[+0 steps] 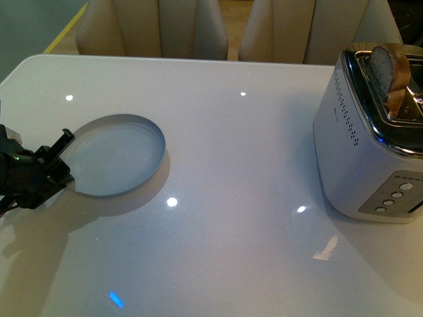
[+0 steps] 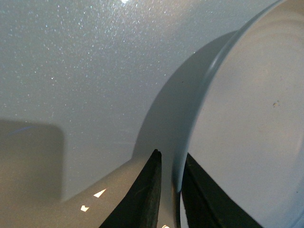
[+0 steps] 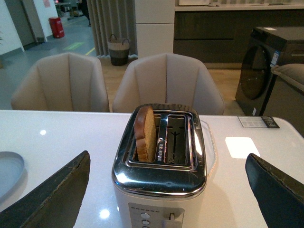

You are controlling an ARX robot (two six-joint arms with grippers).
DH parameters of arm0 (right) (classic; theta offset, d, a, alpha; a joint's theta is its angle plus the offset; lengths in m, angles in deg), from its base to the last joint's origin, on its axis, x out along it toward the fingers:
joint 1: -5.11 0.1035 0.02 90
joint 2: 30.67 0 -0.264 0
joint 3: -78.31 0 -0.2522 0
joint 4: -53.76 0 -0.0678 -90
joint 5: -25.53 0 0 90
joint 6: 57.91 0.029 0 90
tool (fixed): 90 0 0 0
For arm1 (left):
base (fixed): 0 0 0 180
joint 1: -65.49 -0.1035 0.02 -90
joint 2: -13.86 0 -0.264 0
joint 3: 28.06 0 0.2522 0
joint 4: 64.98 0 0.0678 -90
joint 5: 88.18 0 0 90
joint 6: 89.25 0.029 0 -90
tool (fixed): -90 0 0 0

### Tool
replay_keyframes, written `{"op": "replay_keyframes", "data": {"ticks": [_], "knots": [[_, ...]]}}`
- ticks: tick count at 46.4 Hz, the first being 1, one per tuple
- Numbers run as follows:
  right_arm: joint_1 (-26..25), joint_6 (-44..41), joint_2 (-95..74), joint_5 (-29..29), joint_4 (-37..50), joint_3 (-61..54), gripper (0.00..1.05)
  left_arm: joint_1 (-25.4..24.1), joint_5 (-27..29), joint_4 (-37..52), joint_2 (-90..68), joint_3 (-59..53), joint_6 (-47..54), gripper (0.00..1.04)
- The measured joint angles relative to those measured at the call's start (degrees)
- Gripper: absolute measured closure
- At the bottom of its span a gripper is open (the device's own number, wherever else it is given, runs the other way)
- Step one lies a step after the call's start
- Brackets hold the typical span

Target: Left arm holds plate, right arm toasts bread

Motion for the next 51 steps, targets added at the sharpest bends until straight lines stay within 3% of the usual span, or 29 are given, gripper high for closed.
{"op": "replay_keyframes", "data": {"ticks": [15,24,37,43,46,51], "knots": [[0.0,0.0,0.0,0.0,0.0,0.0,0.09,0.2,0.0,3.2,4.0,-3.6,0.3,0.32],[0.0,0.0,0.0,0.0,0.0,0.0,0.09,-0.5,-1.6,2.7,14.6,-7.6,2.5,0.06],[0.0,0.0,0.0,0.0,0.0,0.0,0.09,0.2,-0.5,-7.0,37.6,-13.9,3.8,0.07],[0.0,0.0,0.0,0.0,0.0,0.0,0.09,3.1,4.7,-11.8,47.1,-14.5,4.0,0.08],[0.0,0.0,0.0,0.0,0.0,0.0,0.09,4.3,9.0,2.3,49.6,-19.0,12.2,0.18],[0.0,0.0,0.0,0.0,0.0,0.0,0.09,4.8,9.9,19.4,57.0,-25.2,28.8,0.37]]}}
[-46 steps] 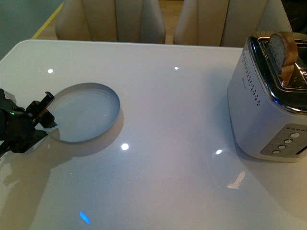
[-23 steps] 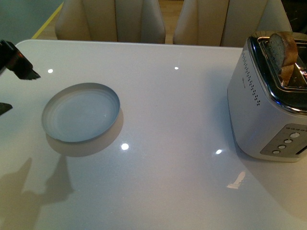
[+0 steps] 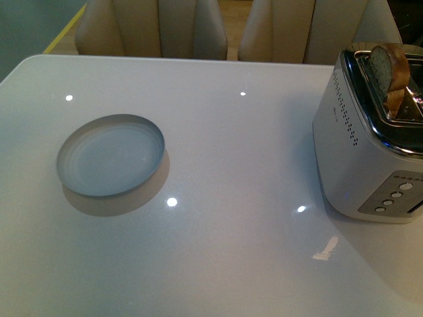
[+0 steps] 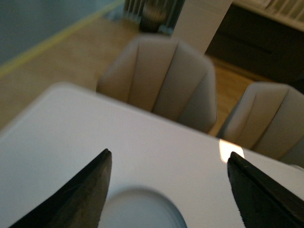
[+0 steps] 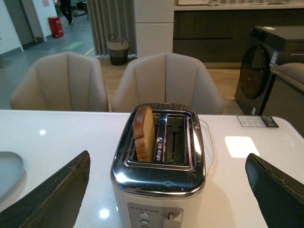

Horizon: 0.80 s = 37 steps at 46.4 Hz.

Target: Left arm holds plate, right arm toasts bread

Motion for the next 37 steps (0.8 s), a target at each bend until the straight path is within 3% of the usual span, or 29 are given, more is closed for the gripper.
{"op": "replay_keyframes", "data": {"ticks": [5,15,37], "knots": [[0.0,0.0,0.0,0.0,0.0,0.0,0.09,0.0,0.6,3.8,8.9,-4.5,8.3,0.58],[0.0,0.0,0.0,0.0,0.0,0.0,0.09,0.0,0.6,4.7,15.8,-16.3,11.7,1.02],[0.0,0.0,0.0,0.0,0.0,0.0,0.09,0.0,0.6,-3.0,36.1,-28.2,12.2,1.02]]}}
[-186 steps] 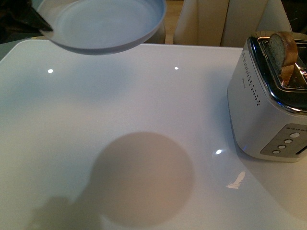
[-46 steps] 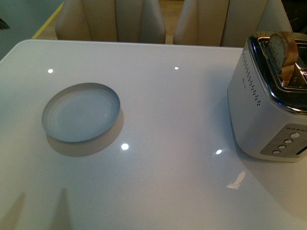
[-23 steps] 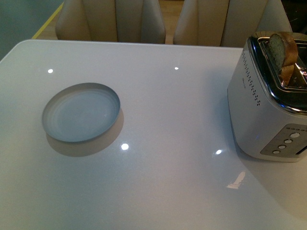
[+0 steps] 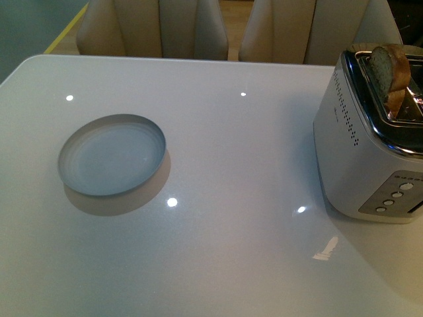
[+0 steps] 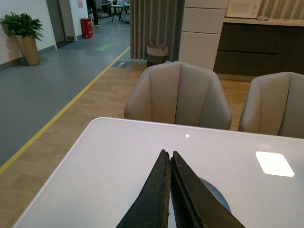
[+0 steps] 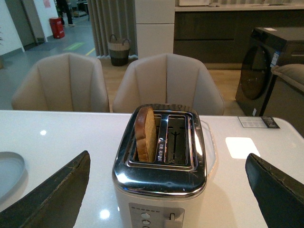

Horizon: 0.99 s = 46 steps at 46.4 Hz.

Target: Left arm holds plate, right arm toasts bread

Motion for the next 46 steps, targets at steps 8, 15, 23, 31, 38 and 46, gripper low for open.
{"op": "replay_keyframes", "data": {"ticks": [8,15,23,31,38,46], "knots": [[0.0,0.0,0.0,0.0,0.0,0.0,0.09,0.0,0.0,-0.7,4.3,-3.7,0.0,1.02],[0.0,0.0,0.0,0.0,0.0,0.0,0.09,0.0,0.0,-7.1,11.6,-4.0,0.1,1.02],[0.0,0.0,0.0,0.0,0.0,0.0,0.09,0.0,0.0,-12.5,17.4,-4.0,0.2,1.02],[0.0,0.0,0.0,0.0,0.0,0.0,0.09,0.0,0.0,-17.5,22.6,-4.0,0.2,1.02],[0.0,0.0,0.0,0.0,0.0,0.0,0.09,0.0,0.0,-21.9,27.1,-4.0,0.2,1.02],[0.0,0.0,0.0,0.0,0.0,0.0,0.09,0.0,0.0,-25.8,31.0,-4.0,0.2,1.02]]}}
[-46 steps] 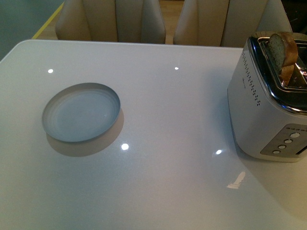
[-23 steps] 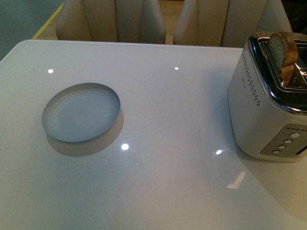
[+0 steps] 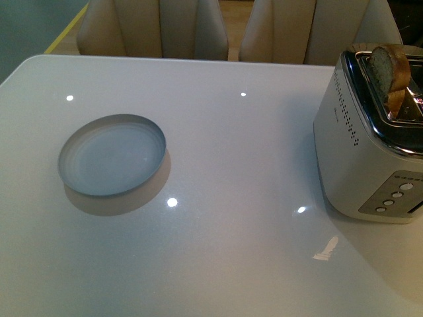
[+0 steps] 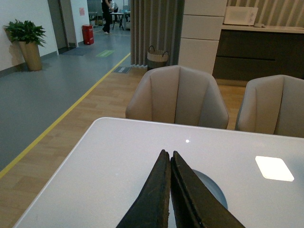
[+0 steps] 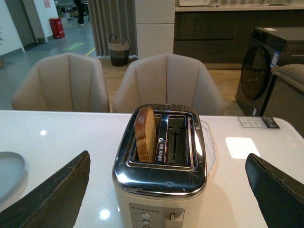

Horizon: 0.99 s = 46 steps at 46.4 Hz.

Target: Left arm holds plate, right arm toasts bread

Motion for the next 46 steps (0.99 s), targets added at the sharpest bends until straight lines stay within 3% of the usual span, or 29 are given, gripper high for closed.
{"op": "replay_keyframes", "data": {"ticks": [14,18,36,46], "knots": [[0.0,0.0,0.0,0.0,0.0,0.0,0.09,0.0,0.0,-5.6,5.6,0.0,0.0,1.02],[0.0,0.0,0.0,0.0,0.0,0.0,0.09,0.0,0.0,-14.4,13.1,0.0,0.0,1.02],[0.0,0.0,0.0,0.0,0.0,0.0,0.09,0.0,0.0,-15.0,14.7,0.0,0.0,1.02],[0.0,0.0,0.0,0.0,0.0,0.0,0.09,0.0,0.0,-15.0,14.7,0.0,0.0,0.56]]}}
